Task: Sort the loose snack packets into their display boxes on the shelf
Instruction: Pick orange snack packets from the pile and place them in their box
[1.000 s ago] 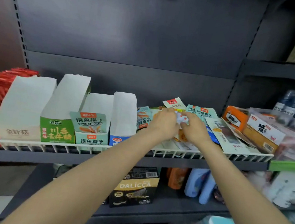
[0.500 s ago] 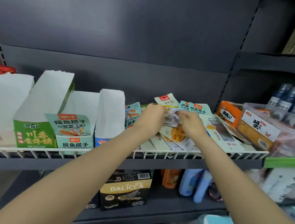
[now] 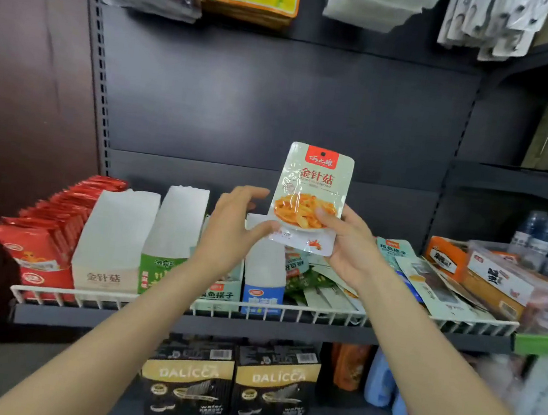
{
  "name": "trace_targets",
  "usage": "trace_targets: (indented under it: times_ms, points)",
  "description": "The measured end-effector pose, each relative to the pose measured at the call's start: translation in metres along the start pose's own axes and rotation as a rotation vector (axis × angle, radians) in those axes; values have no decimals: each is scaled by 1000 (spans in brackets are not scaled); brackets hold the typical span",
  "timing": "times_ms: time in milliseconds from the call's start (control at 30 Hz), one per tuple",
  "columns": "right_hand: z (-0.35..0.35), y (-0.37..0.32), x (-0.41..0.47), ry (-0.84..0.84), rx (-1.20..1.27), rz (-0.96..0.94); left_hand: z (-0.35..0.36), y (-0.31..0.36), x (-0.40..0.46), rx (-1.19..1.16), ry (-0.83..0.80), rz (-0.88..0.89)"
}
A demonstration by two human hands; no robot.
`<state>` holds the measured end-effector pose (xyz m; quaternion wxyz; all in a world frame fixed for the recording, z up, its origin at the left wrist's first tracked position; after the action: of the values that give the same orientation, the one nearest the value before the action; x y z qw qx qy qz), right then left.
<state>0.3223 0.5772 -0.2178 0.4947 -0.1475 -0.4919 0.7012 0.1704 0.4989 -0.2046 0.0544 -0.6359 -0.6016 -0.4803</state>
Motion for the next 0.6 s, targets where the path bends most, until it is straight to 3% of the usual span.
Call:
trace_targets:
  times_ms: [167,433,600]
  points:
    - [83,37,18,-95,-193,-8,-72,-54,-10,-65,-29,-195]
    - [171,90,41,-111,-715,-186,-142,-156,-30,90,42,-398]
    - [193,121,51,-157,-741,-168,-165,-166,-36,25,254,-431]
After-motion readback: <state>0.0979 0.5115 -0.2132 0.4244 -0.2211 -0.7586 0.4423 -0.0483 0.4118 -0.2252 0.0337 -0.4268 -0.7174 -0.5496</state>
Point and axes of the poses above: each hand's wrist, its own x-axis towards the middle knuckle, its own z-axis out of the palm, y = z × x, the point moved 6 cm from there along x, towards the middle knuckle, and after that the axes turned 5 degrees about x, right-handed, at the moved point
